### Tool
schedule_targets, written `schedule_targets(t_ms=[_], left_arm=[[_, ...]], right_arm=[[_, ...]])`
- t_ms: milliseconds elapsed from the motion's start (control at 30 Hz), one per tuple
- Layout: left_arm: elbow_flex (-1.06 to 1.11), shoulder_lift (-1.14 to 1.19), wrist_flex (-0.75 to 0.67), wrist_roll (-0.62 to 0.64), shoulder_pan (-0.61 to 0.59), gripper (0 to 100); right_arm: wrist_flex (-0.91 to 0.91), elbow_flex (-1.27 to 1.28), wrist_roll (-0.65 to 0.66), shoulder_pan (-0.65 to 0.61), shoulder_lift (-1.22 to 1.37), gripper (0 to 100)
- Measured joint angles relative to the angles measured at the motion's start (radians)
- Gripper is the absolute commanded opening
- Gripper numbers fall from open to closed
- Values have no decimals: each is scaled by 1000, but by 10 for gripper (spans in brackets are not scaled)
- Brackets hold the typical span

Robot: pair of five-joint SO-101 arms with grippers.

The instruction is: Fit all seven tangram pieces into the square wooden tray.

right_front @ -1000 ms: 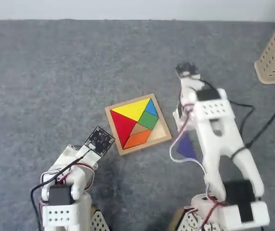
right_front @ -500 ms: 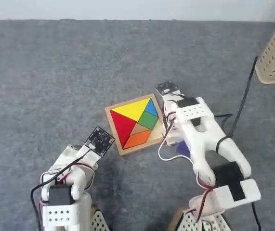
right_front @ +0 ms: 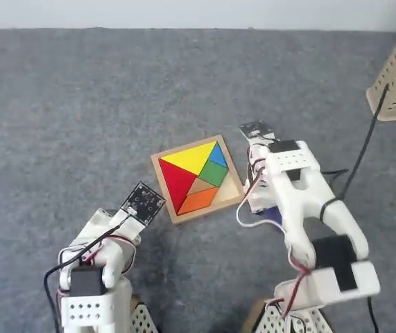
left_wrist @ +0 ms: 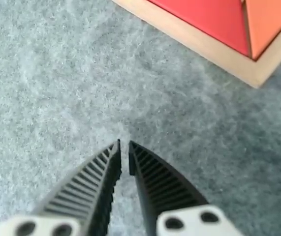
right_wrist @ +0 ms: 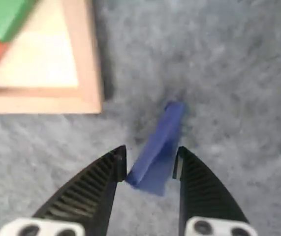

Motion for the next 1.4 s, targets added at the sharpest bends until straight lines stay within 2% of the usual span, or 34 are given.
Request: schedule_targets(t_ms=[100,333,433,500,633,767,967,1200,1400], left_arm=[[0,0,0,0,3,24],[0,0,0,0,2,24],[0,0,0,0,3,24],[0,0,0,0,2,24],[0,0,0,0,2,24],[0,0,0,0,3,24],[0,0,0,0,3,24],[0,0,0,0,3,24],[0,0,0,0,2,24]], right_arm=[[-2,58,0,9,-49,157],[-17,89,25,11,-32,70],[-18,89,25,14,-3,3],[-17,81,17,25,-2,13],[23,-28,-97,66,-2,9],[123,-209,-196,55,12,9],[176,-411,-276,-63,14,9],[114,-443,-393,-203,14,9],[75,-443,-459,-219,87,9]])
